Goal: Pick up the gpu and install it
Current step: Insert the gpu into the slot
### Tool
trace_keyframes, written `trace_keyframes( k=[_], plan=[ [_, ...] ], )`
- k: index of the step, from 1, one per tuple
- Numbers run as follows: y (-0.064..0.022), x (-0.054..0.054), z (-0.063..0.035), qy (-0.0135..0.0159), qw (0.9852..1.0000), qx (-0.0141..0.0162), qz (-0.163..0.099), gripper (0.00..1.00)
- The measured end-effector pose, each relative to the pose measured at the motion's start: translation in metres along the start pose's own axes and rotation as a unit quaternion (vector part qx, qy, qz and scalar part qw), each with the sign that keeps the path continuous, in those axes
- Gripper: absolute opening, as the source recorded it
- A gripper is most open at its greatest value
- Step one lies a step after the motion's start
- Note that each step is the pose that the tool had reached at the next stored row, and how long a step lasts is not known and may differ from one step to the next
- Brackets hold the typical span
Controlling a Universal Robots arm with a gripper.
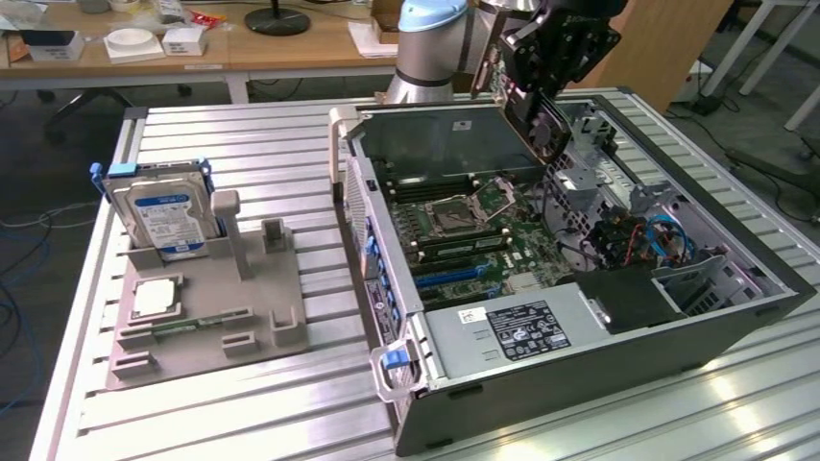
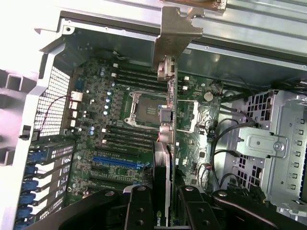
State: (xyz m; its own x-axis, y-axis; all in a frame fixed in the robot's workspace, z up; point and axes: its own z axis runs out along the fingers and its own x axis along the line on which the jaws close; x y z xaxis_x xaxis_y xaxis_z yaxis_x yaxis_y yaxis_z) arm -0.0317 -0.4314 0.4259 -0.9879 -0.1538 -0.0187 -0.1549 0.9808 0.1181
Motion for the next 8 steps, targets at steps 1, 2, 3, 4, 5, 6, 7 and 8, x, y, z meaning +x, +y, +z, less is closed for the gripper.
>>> trace_keyframes(
  k=[1,2,3,4,5,6,7,8],
  plan=[
    [0.0,0.0,0.0,0.0,1.0,0.0,0.0,0.27],
    [0.0,-0.0001,0.0,0.0006,1.0,-0.0001,-0.005,0.27],
    [-0.0001,-0.0001,0.0001,0.0046,0.9992,-0.0008,-0.038,0.27],
    [0.0,-0.0001,0.0001,0.006,0.9987,-0.001,-0.05,0.27],
    [0.0,-0.0001,0.0001,0.007,0.9982,-0.0012,-0.059,0.27],
    [-0.0001,-0.0001,0.0001,0.008,0.9977,-0.0013,-0.067,0.27],
    [-0.0001,0.0,0.0001,0.0089,0.9972,-0.0014,-0.075,0.27],
    [-0.0001,-0.0001,0.0001,0.0098,0.9965,-0.0016,-0.083,0.27]
  ],
)
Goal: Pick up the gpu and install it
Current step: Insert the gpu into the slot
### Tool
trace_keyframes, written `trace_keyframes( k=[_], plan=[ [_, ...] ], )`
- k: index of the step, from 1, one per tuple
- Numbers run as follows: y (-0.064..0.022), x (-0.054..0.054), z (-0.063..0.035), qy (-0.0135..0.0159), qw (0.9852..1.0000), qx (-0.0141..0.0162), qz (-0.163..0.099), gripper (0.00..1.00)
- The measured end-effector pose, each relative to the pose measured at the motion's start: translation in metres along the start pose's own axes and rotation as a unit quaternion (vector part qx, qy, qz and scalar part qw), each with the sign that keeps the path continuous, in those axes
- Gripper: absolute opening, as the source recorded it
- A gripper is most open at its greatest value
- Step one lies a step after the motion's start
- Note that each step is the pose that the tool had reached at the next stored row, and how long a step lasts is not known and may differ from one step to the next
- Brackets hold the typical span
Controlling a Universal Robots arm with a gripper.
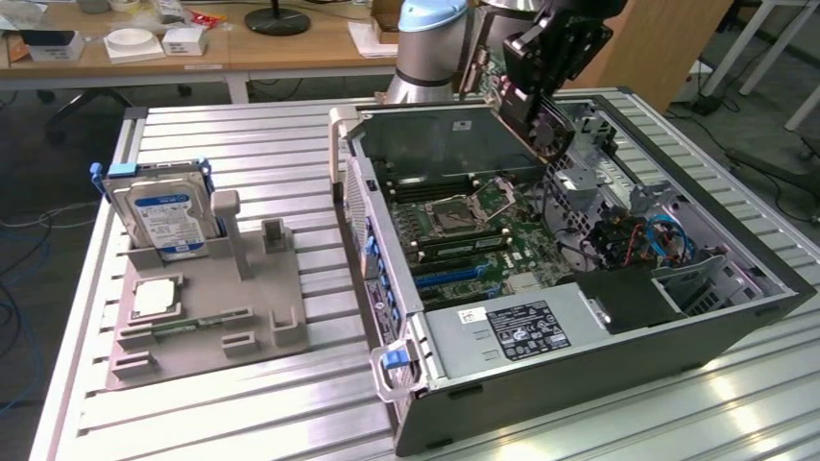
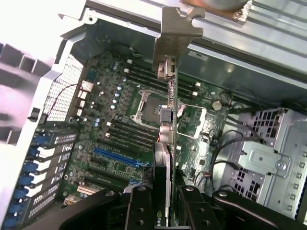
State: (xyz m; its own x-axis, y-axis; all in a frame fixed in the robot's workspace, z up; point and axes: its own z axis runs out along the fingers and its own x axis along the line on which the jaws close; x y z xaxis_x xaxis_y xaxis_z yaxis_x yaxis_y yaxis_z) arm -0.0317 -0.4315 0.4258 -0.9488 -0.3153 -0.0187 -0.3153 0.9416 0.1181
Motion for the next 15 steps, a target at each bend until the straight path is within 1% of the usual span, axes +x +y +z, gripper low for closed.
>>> trace_keyframes(
  k=[4,8,12,15],
  plan=[
    [-0.0001,0.0,0.0006,0.003,0.9997,-0.0005,-0.025,0.27],
    [-0.0002,0.0,0.0014,0.0057,0.9988,-0.0009,-0.048,0.27],
    [-0.0003,0.0,0.0021,0.0088,0.9971,-0.0014,-0.075,0.27],
    [-0.0003,0.0,0.0024,0.0114,0.9953,-0.0018,-0.096,0.27]
  ],
)
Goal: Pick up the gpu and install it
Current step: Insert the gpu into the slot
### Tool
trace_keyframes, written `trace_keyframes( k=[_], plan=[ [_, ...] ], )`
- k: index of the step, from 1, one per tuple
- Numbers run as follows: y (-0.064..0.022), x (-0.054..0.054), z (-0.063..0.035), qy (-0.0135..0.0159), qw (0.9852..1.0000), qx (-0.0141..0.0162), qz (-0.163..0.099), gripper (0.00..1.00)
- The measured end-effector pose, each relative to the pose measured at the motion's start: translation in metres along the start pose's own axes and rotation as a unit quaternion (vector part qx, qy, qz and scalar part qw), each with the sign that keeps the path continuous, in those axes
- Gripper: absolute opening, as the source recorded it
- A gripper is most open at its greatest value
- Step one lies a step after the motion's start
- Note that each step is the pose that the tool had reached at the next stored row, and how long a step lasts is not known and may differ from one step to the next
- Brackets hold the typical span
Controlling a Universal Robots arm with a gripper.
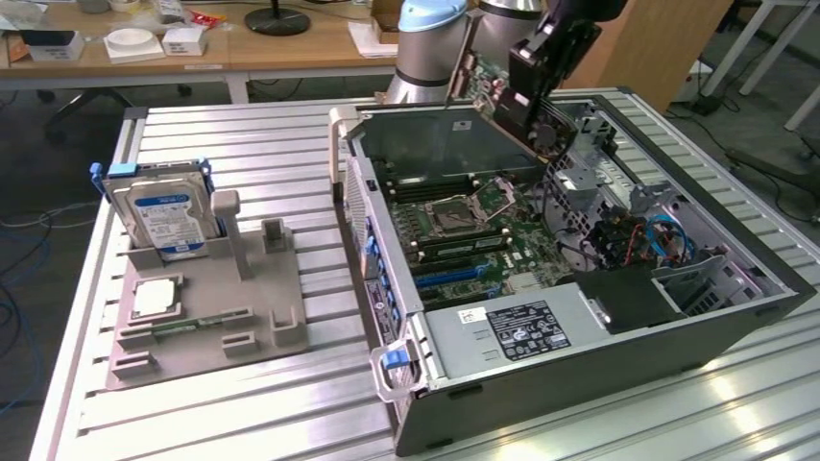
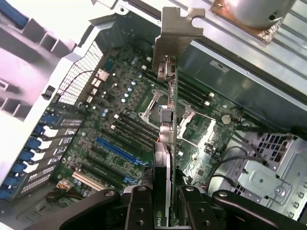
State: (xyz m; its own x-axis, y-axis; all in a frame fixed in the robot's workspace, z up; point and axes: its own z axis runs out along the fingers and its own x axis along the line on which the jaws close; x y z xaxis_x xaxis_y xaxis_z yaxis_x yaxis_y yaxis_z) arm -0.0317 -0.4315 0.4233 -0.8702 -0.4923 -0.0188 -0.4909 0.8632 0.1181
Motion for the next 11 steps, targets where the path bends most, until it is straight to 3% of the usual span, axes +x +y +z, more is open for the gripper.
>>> trace_keyframes(
  k=[6,11],
  plan=[
    [0.0,0.0,0.0005,0.0052,0.999,-0.0008,-0.044,0.27],
    [-0.0001,0.0,0.0009,0.0102,0.9962,-0.0016,-0.086,0.27]
  ],
)
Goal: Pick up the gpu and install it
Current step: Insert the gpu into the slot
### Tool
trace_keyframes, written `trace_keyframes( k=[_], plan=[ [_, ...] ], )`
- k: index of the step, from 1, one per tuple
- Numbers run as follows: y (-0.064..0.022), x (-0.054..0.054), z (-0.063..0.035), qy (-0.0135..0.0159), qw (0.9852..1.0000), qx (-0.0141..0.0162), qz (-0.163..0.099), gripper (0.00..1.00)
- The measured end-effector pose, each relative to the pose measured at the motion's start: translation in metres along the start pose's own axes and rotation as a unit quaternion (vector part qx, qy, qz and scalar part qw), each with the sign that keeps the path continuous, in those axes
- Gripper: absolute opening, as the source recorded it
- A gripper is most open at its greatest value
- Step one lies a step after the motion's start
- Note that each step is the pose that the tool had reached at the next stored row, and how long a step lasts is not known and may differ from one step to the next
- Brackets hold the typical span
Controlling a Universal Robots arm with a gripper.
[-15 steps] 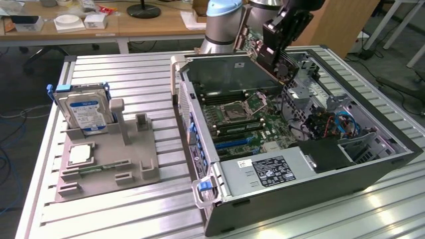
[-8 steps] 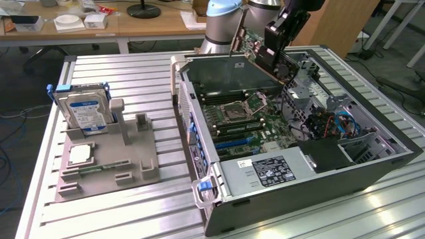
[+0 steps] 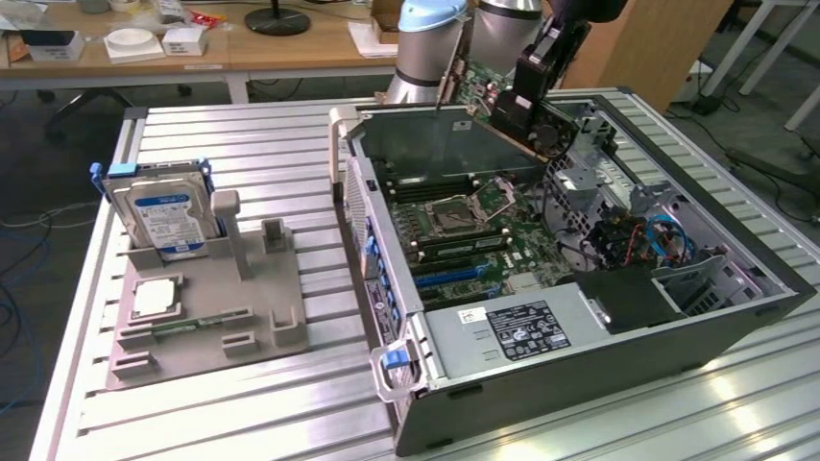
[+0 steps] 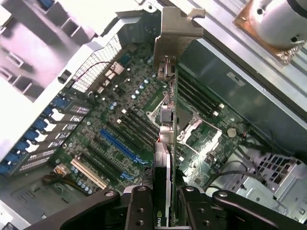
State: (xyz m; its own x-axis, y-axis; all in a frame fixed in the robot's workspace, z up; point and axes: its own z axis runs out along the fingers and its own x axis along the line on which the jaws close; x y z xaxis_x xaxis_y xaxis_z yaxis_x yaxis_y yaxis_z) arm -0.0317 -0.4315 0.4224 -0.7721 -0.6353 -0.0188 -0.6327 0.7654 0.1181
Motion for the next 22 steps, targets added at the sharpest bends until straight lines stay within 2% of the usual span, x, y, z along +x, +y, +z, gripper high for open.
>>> trace_keyframes(
  k=[4,7,10,16,18,20,22],
  plan=[
    [-0.0001,0.0,0.0004,0.0038,0.9995,-0.0006,-0.032,0.27],
    [-0.0001,0.0,0.0006,0.007,0.9982,-0.0011,-0.059,0.27],
    [-0.0001,0.0,0.0009,0.0101,0.9963,-0.0016,-0.085,0.27],
    [-0.0002,0.0,0.0016,0.0152,0.9915,-0.0023,-0.129,0.27],
    [-0.0003,0.0001,0.0018,0.0148,0.9903,-0.0009,-0.138,0.27],
    [-0.0003,0.0,0.0022,0.0111,0.9892,0.004,-0.146,0.27],
    [-0.0003,0.0,0.0027,0.0059,0.9878,0.0105,-0.155,0.27]
  ],
)
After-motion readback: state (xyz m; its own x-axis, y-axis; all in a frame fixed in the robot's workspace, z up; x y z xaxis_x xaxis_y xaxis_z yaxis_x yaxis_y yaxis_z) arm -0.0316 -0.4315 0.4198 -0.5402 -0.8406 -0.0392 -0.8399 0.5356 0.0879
